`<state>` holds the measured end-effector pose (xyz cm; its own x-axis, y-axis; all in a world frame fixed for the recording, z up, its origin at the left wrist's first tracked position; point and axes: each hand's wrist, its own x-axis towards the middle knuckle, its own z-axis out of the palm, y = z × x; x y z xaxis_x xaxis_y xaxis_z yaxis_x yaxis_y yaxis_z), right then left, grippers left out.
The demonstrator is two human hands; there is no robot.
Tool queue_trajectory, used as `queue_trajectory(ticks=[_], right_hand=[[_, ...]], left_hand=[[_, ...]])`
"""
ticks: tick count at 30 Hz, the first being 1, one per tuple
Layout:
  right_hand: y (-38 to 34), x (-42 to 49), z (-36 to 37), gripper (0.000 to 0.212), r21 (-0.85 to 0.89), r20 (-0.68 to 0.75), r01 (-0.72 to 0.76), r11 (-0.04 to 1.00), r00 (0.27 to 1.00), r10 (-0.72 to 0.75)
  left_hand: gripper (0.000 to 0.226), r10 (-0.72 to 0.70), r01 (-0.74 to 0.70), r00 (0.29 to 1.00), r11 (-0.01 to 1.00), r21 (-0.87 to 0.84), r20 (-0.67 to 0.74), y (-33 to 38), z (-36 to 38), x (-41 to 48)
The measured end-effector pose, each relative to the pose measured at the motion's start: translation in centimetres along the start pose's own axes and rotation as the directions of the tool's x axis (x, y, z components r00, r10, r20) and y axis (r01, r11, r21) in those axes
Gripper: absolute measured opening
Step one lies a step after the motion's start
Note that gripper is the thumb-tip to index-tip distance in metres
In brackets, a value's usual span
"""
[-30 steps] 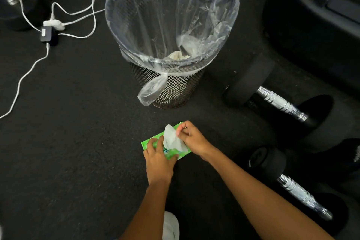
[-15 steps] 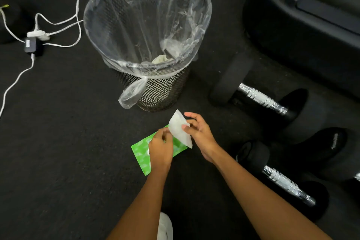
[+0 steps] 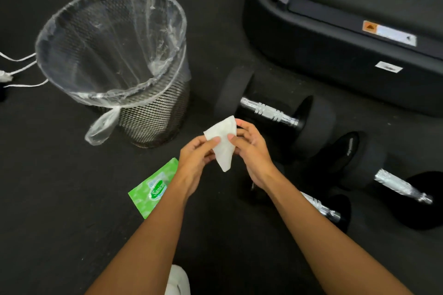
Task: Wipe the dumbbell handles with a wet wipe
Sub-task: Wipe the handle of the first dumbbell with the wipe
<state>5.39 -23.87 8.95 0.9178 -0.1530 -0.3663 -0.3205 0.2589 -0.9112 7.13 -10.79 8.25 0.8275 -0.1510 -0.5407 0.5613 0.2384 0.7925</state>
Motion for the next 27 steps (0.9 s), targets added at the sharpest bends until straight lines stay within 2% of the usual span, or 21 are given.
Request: queue_trajectory(ticks=[5, 10, 14, 16, 20, 22, 24, 27], right_hand=[[-1.8, -0.6, -3.3, 0.030, -0.046, -0.001, -0.007, 0.999, 1.000, 0.007], [-3.5, -1.7, -6.3, 0.031, -0.137, -0.122, 0.099, 0.986, 0.986, -0.116], [-4.5, -2.0, -7.9, 0.022, -0.150, -0.187, 0.204, 0.968, 0.955, -0.230], [-4.7, -2.1, -8.4, 0.019, -0.150, -0.206, 0.221, 0.964, 0.946, -0.249], [-5.2, -2.1, -9.4, 0.015, -0.113, -0.217, 0.205, 0.972, 0.950, -0.226], [-5.4, -2.0, -9.9, 0.022, -0.082, -0.173, 0.171, 0.982, 0.968, -0.183], [-5.6, -1.7, -10.2, 0.036, -0.092, -0.128, 0.136, 0.986, 0.981, -0.147], [-5.6, -1.2, -9.9, 0.043, -0.241, -0.121, 0.118, 0.963, 0.981, -0.151]], left_hand=[[0.023, -0.033, 0.029, 0.995, 0.999, 0.036, 0.098, 0.8, 1.8, 0.5], [0.019, -0.018, -0.014, 0.981, 0.987, 0.159, 0.195, 1.5, 4.7, 0.8], [0.019, 0.038, -0.087, 0.979, 0.965, 0.246, 0.200, 2.3, 7.2, 1.1], [0.030, 0.041, -0.091, 0.973, 0.973, 0.213, 0.229, 3.0, 8.2, 1.3], [0.067, 0.002, -0.082, 0.910, 0.981, 0.176, 0.415, 3.8, 8.6, 1.8], [0.069, -0.007, -0.143, 0.878, 0.951, 0.275, 0.478, 4.2, 8.7, 2.3], [0.061, 0.011, -0.253, 0.857, 0.881, 0.400, 0.516, 4.5, 8.8, 2.7], [0.048, 0.071, -0.365, 0.863, 0.773, 0.519, 0.500, 4.8, 8.8, 3.5]])
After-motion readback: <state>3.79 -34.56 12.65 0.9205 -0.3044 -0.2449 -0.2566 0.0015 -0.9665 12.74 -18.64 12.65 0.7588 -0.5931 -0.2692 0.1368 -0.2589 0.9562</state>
